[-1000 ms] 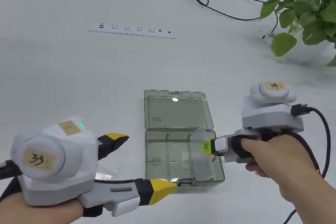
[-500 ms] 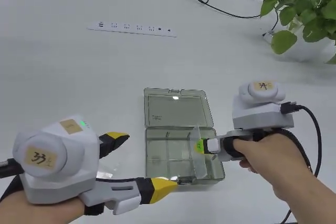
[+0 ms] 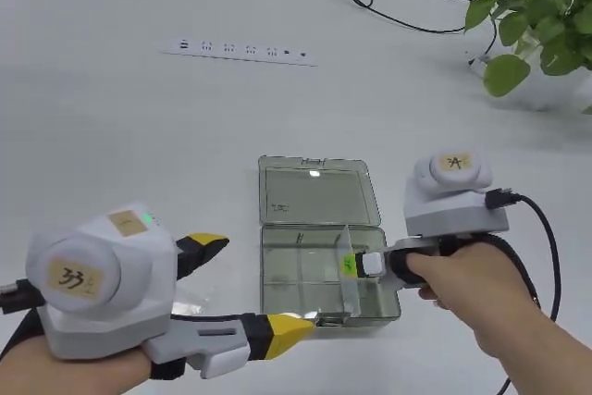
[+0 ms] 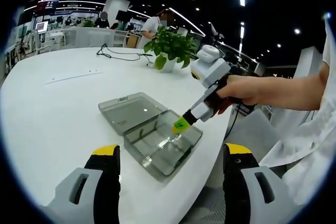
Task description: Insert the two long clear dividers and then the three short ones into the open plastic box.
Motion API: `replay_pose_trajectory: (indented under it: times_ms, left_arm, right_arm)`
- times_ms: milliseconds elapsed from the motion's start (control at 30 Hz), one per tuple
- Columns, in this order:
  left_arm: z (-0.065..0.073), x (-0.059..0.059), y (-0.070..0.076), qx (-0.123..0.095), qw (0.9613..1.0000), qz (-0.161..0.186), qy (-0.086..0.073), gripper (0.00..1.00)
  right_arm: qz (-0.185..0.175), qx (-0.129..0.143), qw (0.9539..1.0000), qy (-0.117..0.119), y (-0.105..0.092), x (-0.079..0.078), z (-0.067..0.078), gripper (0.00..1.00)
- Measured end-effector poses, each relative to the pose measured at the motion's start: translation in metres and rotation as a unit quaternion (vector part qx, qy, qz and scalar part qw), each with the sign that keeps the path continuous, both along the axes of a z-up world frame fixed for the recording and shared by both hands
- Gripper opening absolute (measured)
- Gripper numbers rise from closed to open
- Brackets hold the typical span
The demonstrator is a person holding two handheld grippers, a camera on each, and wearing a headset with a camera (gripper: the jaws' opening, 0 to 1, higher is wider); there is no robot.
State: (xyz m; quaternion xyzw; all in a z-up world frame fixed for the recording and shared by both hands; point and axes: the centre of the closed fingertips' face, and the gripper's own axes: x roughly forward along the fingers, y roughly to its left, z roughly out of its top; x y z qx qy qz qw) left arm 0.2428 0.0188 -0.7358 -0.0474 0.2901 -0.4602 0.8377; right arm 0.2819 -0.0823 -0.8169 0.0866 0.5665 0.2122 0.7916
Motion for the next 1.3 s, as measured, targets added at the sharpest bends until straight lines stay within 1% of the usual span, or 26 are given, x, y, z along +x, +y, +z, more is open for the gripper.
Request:
replay_pose_trajectory:
  times_ms: [67, 100, 133, 167, 233, 400, 500, 633, 767, 933, 1000, 1067, 1100, 1200, 1233, 1267, 1300]
  left_arm:
    - [0.000, 0.000, 0.000, 0.001, 1.0000, 0.000, 0.000, 0.82]
    - [0.000, 0.000, 0.001, 0.002, 1.0000, 0.000, 0.000, 0.82]
    - [-0.001, -0.001, 0.001, 0.003, 1.0000, 0.000, 0.000, 0.82]
    - [-0.002, -0.001, 0.002, 0.005, 1.0000, 0.001, 0.000, 0.82]
    - [-0.002, -0.001, 0.003, 0.006, 1.0000, 0.003, 0.001, 0.82]
    - [-0.003, -0.002, 0.005, 0.012, 0.9999, 0.005, 0.002, 0.82]
    - [-0.003, -0.003, 0.006, 0.014, 0.9999, 0.007, 0.002, 0.81]
    - [-0.004, -0.004, 0.008, 0.018, 0.9998, 0.012, 0.003, 0.81]
    - [-0.003, -0.004, 0.009, 0.021, 0.9997, 0.015, 0.002, 0.81]
    - [-0.002, -0.003, 0.014, 0.031, 0.9993, 0.020, -0.001, 0.81]
    - [-0.002, -0.003, 0.016, 0.035, 0.9992, 0.022, -0.001, 0.81]
    - [-0.003, -0.004, 0.018, 0.040, 0.9989, 0.024, -0.002, 0.81]
    - [-0.003, -0.004, 0.019, 0.043, 0.9988, 0.026, -0.002, 0.81]
    - [-0.007, -0.005, 0.025, 0.056, 0.9979, 0.032, -0.001, 0.81]
    - [-0.008, -0.005, 0.028, 0.060, 0.9976, 0.034, 0.001, 0.81]
    - [-0.009, -0.005, 0.029, 0.064, 0.9973, 0.037, 0.002, 0.80]
    - [-0.010, -0.005, 0.031, 0.067, 0.9970, 0.038, 0.004, 0.80]
  right_arm:
    - [0.006, -0.001, 1.0000, -0.002, 0.000, 0.000, -0.002, 0.10]
    - [0.006, 0.001, 1.0000, 0.001, 0.001, -0.002, -0.003, 0.10]
    - [0.001, 0.006, 1.0000, 0.001, 0.001, -0.001, -0.003, 0.10]
    - [0.003, 0.006, 1.0000, 0.000, 0.000, -0.001, -0.002, 0.10]
    - [0.010, 0.008, 0.9999, -0.006, 0.000, -0.001, -0.002, 0.10]
    - [0.013, 0.019, 0.9997, -0.013, 0.000, -0.001, -0.001, 0.11]
    - [0.016, 0.028, 0.9993, -0.020, 0.001, -0.003, 0.003, 0.11]
    - [0.013, 0.046, 0.9984, -0.030, 0.001, -0.002, 0.010, 0.12]
    - [0.017, 0.058, 0.9971, -0.048, 0.000, 0.000, 0.021, 0.14]
    - [0.026, 0.073, 0.9947, -0.067, -0.001, 0.002, 0.032, 0.19]
    - [0.028, 0.074, 0.9939, -0.077, -0.004, 0.002, 0.037, 0.21]
    - [0.034, 0.082, 0.9923, -0.086, -0.005, 0.003, 0.042, 0.21]
    - [0.035, 0.085, 0.9918, -0.089, -0.006, 0.002, 0.044, 0.23]
    - [0.059, 0.093, 0.9882, -0.106, -0.007, 0.001, 0.052, 0.26]
    - [0.064, 0.094, 0.9880, -0.105, -0.009, -0.001, 0.055, 0.27]
    - [0.072, 0.093, 0.9869, -0.111, -0.010, -0.001, 0.057, 0.29]
    - [0.085, 0.091, 0.9845, -0.124, -0.011, 0.000, 0.060, 0.31]
